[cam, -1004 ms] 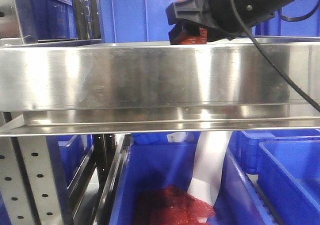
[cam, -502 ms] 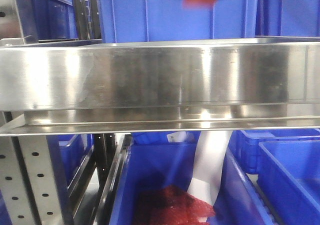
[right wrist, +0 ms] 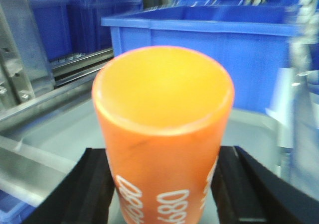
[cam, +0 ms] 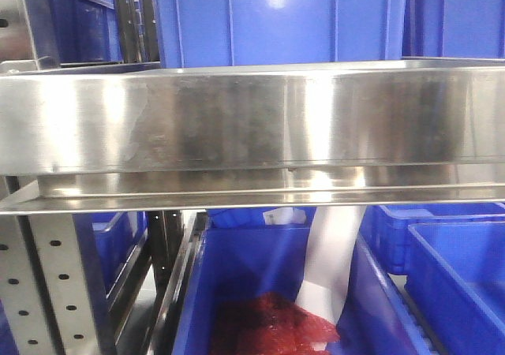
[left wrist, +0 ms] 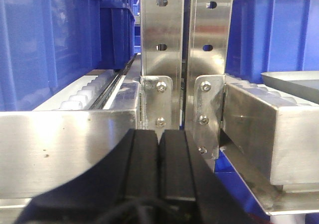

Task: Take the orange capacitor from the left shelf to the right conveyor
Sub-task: 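Lift the orange cylinder with the right gripper up off the shelf, then drive the base to the conveyor, holding the cylinder in the right gripper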

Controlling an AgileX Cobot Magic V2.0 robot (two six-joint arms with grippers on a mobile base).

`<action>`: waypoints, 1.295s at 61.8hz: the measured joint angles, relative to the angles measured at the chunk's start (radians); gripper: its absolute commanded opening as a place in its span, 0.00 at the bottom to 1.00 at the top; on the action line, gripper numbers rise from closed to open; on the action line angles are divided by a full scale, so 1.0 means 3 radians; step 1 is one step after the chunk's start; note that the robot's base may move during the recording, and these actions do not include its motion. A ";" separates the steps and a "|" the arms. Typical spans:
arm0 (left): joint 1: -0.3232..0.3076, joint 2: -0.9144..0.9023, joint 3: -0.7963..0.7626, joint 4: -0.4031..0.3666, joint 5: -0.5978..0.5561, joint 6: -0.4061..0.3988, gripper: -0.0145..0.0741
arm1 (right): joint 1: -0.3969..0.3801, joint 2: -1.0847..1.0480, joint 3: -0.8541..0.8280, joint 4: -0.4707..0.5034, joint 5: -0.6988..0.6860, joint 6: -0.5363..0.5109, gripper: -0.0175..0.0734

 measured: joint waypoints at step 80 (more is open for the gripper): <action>0.0000 0.0000 0.0000 0.0000 0.0000 0.0000 0.05 | 0.0000 -0.1081 0.0257 0.0000 0.0542 0.0000 0.25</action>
